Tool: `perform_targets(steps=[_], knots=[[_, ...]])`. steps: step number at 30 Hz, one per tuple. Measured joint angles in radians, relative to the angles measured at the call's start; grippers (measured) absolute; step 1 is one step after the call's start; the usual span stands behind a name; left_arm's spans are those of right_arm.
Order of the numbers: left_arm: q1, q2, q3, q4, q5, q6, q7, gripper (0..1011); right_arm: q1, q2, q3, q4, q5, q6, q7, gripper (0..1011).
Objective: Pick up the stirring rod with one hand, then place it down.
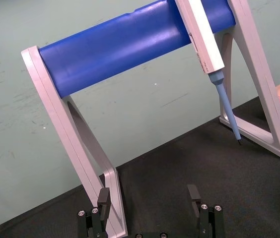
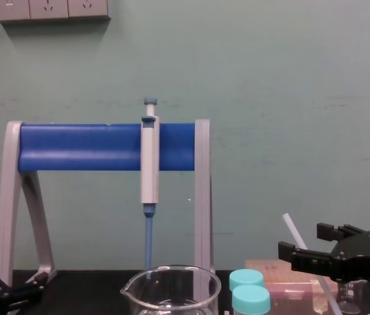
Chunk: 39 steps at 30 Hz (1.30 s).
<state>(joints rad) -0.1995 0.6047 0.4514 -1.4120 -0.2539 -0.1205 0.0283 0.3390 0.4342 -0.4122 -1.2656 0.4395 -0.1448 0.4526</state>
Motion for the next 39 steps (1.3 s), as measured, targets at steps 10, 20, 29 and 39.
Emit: perform_targets(steps=[10, 20, 29, 39], knots=[[0.0, 0.0, 0.0, 0.0, 0.0, 0.0, 0.0, 1000, -0.001, 0.001, -0.001, -0.002, 0.0, -0.002, 0.0, 947], [0.0, 0.0, 0.0, 0.0, 0.0, 0.0, 0.0, 1000, -0.002, 0.002, -0.002, -0.003, 0.001, -0.003, -0.001, 652], [0.0, 0.0, 0.0, 0.0, 0.0, 0.0, 0.0, 1000, -0.002, 0.002, -0.002, -0.004, 0.001, -0.004, -0.001, 362], [0.0, 0.0, 0.0, 0.0, 0.0, 0.0, 0.0, 1000, -0.002, 0.002, -0.002, -0.004, 0.002, -0.004, -0.001, 84]])
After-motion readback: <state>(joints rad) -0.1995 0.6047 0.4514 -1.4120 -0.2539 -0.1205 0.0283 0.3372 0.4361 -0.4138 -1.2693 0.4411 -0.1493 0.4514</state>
